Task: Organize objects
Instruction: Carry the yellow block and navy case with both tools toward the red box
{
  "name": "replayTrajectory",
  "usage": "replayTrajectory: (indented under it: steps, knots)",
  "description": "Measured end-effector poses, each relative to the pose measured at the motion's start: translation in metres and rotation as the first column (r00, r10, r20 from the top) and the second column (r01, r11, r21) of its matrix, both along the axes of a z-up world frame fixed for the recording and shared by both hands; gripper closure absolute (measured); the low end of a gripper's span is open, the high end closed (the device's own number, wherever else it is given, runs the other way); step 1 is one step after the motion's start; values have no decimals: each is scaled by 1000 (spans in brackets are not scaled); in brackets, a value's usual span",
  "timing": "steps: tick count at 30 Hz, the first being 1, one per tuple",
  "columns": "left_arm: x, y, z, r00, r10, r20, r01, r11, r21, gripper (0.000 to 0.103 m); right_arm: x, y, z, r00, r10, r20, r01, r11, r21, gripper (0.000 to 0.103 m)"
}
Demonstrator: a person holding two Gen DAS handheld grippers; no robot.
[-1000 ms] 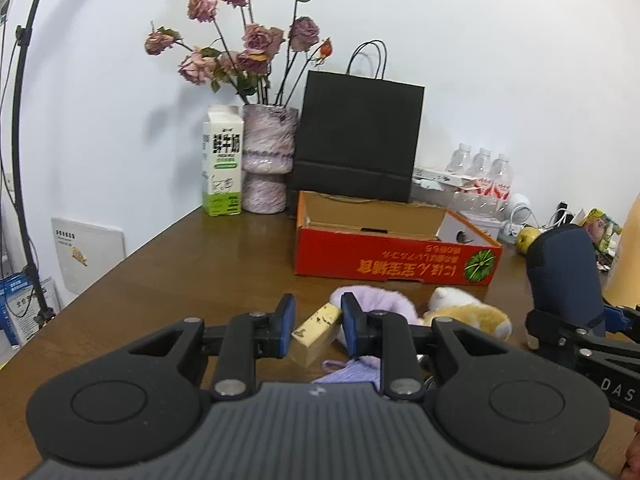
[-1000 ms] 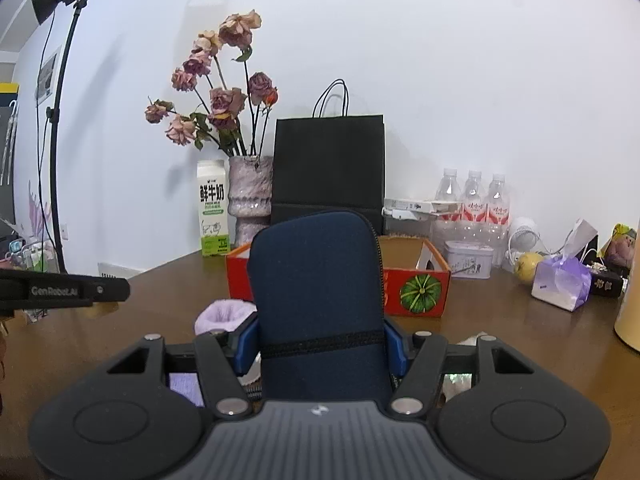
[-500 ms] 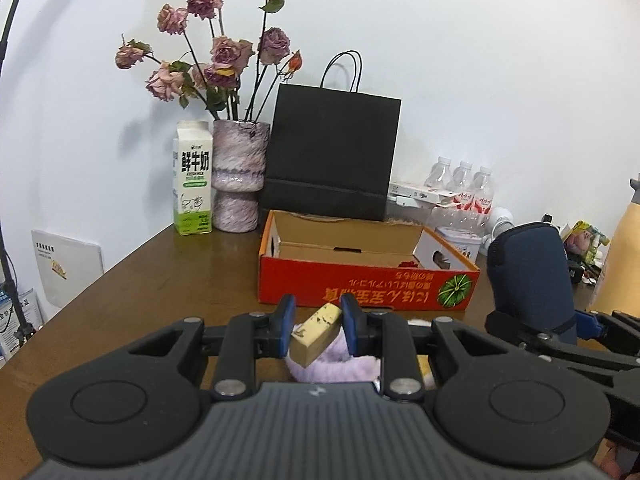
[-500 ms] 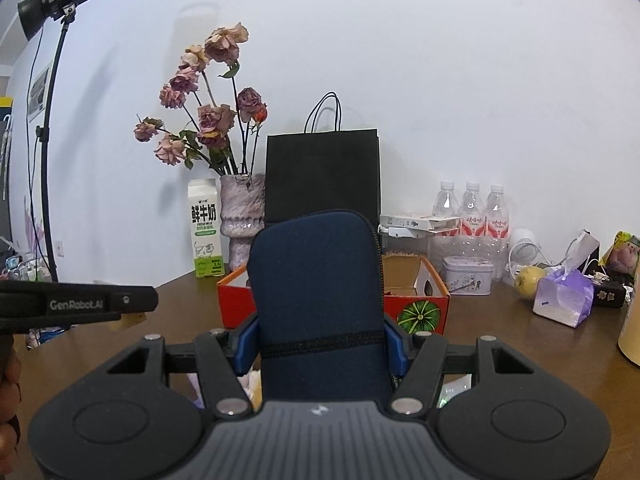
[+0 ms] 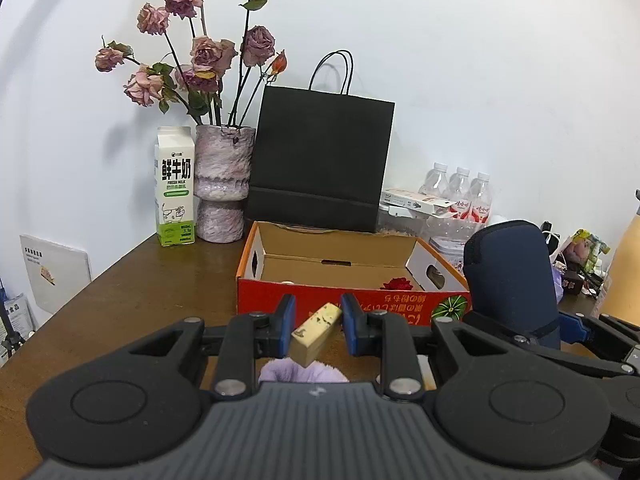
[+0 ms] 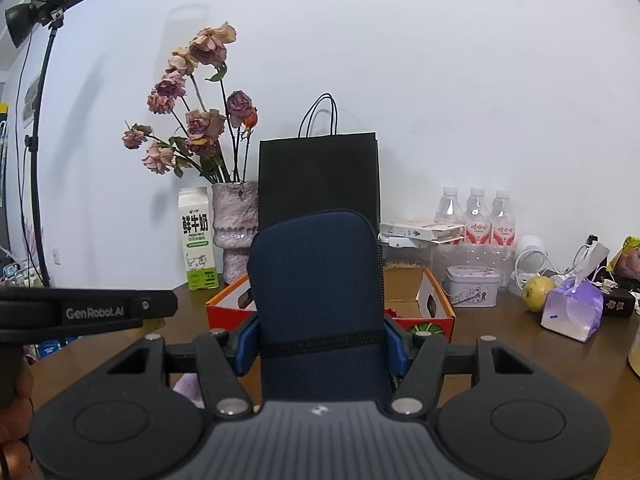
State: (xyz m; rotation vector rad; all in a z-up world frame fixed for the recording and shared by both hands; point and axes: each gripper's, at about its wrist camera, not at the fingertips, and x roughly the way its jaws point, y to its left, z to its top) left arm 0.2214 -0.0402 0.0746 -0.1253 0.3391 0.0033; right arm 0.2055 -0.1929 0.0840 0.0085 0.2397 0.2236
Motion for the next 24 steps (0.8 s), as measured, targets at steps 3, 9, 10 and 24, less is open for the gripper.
replayTrajectory:
  steps: [3,9,10,24]
  knots:
    - [8,0,1,1000,2,-3,-2,1000,-3,78,7,1,2,1000,0,-3,0,1000,-2,43]
    - [24,0,3,1000,8,-3,-8,1000,-2,78,28,3,4,1000,2,-13,-2,1000,-1,43]
    - [27,-1,3,1000,10,-2,-10,1000,-1,78,32,4,4,1000,3,-15,-3,1000,0,43]
    - [76,-5,14,1000,13,6,-13,1000,-22,78,78,7,9,999,-7,-31,7,1000,6,43]
